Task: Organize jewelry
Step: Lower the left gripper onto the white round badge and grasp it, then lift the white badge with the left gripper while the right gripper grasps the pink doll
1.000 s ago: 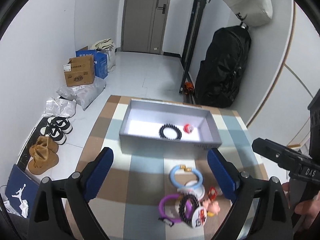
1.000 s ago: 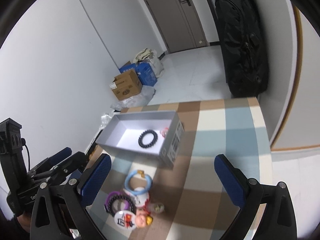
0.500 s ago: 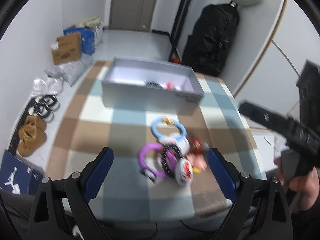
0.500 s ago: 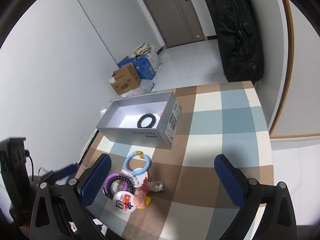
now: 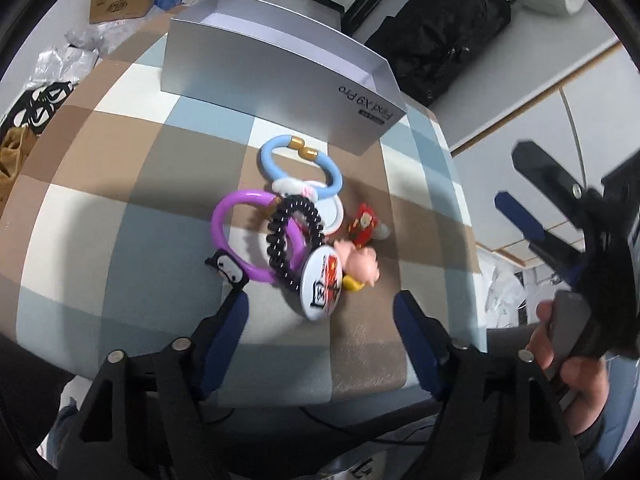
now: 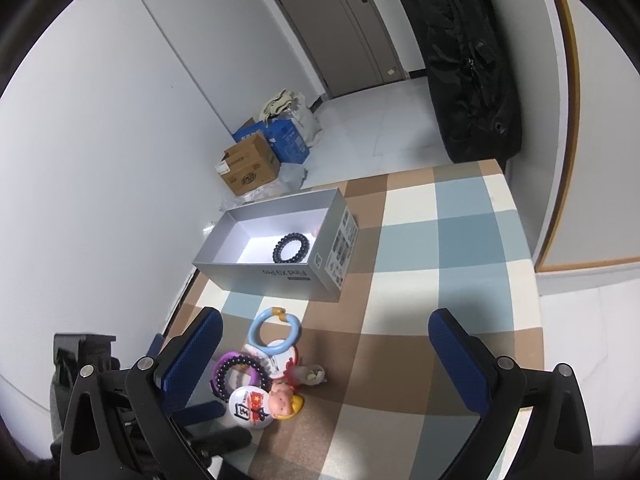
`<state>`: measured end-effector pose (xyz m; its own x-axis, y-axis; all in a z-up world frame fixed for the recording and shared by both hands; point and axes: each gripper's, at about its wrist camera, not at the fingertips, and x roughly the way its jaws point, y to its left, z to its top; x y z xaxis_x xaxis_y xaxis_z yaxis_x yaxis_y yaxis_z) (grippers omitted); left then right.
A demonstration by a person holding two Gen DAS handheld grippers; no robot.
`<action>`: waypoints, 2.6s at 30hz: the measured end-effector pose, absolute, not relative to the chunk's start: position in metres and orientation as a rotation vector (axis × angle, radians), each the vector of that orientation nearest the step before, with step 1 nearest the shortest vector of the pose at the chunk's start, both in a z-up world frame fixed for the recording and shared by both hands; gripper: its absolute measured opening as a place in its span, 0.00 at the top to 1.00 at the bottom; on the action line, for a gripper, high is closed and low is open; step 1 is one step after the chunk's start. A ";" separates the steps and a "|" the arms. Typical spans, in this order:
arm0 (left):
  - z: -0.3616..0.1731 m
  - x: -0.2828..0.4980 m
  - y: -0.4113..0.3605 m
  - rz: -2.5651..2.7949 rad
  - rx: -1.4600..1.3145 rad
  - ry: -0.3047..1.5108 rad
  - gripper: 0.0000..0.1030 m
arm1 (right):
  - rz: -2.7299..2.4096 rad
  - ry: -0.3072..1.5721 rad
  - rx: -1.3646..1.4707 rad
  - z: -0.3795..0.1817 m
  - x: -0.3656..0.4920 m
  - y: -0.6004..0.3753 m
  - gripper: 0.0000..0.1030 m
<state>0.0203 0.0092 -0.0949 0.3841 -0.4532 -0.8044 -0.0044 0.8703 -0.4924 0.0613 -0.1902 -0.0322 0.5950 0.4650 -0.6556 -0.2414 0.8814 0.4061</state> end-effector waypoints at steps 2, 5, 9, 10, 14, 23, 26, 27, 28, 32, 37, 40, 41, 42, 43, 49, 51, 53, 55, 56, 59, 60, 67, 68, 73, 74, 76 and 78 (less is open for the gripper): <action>-0.097 0.021 0.009 -0.286 -0.464 1.152 0.51 | 0.418 0.837 0.297 -0.031 0.061 -0.192 0.00; -0.098 0.021 0.002 -0.286 -0.460 1.161 0.69 | 0.421 0.835 0.304 -0.030 0.060 -0.195 0.00; -0.099 0.020 -0.003 -0.276 -0.419 1.176 0.85 | 0.424 0.827 0.310 -0.028 0.059 -0.198 0.00; -0.098 0.019 -0.005 -0.277 -0.410 1.175 0.85 | 0.424 0.826 0.310 -0.028 0.059 -0.198 0.00; -0.092 0.014 -0.007 -0.279 -0.374 1.169 0.91 | 0.424 0.824 0.315 -0.027 0.058 -0.200 0.00; -0.092 0.014 -0.006 -0.312 -0.363 1.197 0.93 | 0.424 0.828 0.317 -0.027 0.058 -0.201 0.00; -0.094 0.016 -0.002 -0.340 -0.411 1.224 0.93 | 0.424 0.830 0.312 -0.027 0.058 -0.201 0.00; -0.094 0.016 -0.001 -0.343 -0.424 1.230 0.93 | 0.424 0.830 0.310 -0.027 0.058 -0.200 0.00; -0.095 0.017 0.000 -0.350 -0.427 1.236 0.93 | 0.424 0.831 0.307 -0.028 0.057 -0.200 0.00; -0.093 0.019 -0.002 -0.378 -0.441 1.253 0.97 | 0.423 0.835 0.296 -0.029 0.056 -0.199 0.00; -0.086 0.017 -0.008 -0.412 -0.421 1.241 0.99 | 0.421 0.845 0.288 -0.030 0.055 -0.198 0.00; -0.087 0.018 -0.009 -0.403 -0.412 1.242 1.00 | 0.428 0.860 0.283 -0.033 0.054 -0.196 0.00; -0.089 0.019 -0.009 -0.411 -0.427 1.240 1.00 | 0.431 0.866 0.284 -0.034 0.054 -0.196 0.00; -0.089 0.019 -0.010 -0.414 -0.432 1.237 1.00 | 0.434 0.873 0.283 -0.035 0.053 -0.195 0.00; -0.089 0.020 -0.011 -0.412 -0.426 1.234 1.00 | 0.435 0.878 0.280 -0.036 0.052 -0.194 0.00; -0.088 0.024 -0.024 -0.411 -0.377 1.215 0.99 | 0.430 0.887 0.284 -0.037 0.050 -0.195 0.00; -0.087 0.023 -0.024 -0.409 -0.364 1.206 1.00 | 0.425 0.892 0.288 -0.038 0.049 -0.196 0.00; -0.082 0.021 -0.024 -0.414 -0.354 1.184 1.00 | 0.423 0.902 0.297 -0.039 0.049 -0.198 0.00; -0.074 0.018 -0.022 -0.419 -0.342 1.155 1.00 | 0.426 0.914 0.311 -0.041 0.048 -0.200 0.00; -0.071 0.017 -0.022 -0.422 -0.338 1.144 1.00 | 0.427 0.920 0.313 -0.042 0.048 -0.200 0.00; -0.063 0.015 -0.016 -0.416 -0.336 1.111 1.00 | 0.432 0.942 0.314 -0.046 0.046 -0.198 0.00; -0.060 0.015 -0.013 -0.410 -0.340 1.101 1.00 | 0.435 0.953 0.309 -0.047 0.045 -0.197 0.00; -0.043 0.015 0.009 -0.359 -0.353 1.011 1.00 | 0.494 1.041 0.236 -0.065 0.039 -0.174 0.09; -0.041 0.015 0.011 -0.354 -0.351 1.003 1.00 | 0.501 1.050 0.227 -0.068 0.038 -0.171 0.11; -0.040 0.017 0.015 -0.343 -0.346 0.979 1.00 | 0.528 1.101 0.190 -0.082 0.041 -0.154 0.32; -0.040 0.018 0.014 -0.342 -0.344 0.976 1.00 | 0.527 1.105 0.180 -0.084 0.041 -0.151 0.32; -0.040 0.016 0.016 -0.343 -0.342 0.970 1.00 | 0.533 1.113 0.171 -0.087 0.043 -0.146 0.38; -0.038 0.016 0.018 -0.342 -0.338 0.967 1.00 | 0.536 1.124 0.167 -0.090 0.045 -0.140 0.46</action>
<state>0.0164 0.0178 -0.0382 0.5235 -0.4270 -0.7373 0.1310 0.8954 -0.4256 0.0455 -0.1405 -0.0903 0.3219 0.4874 -0.8117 -0.3235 0.8623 0.3896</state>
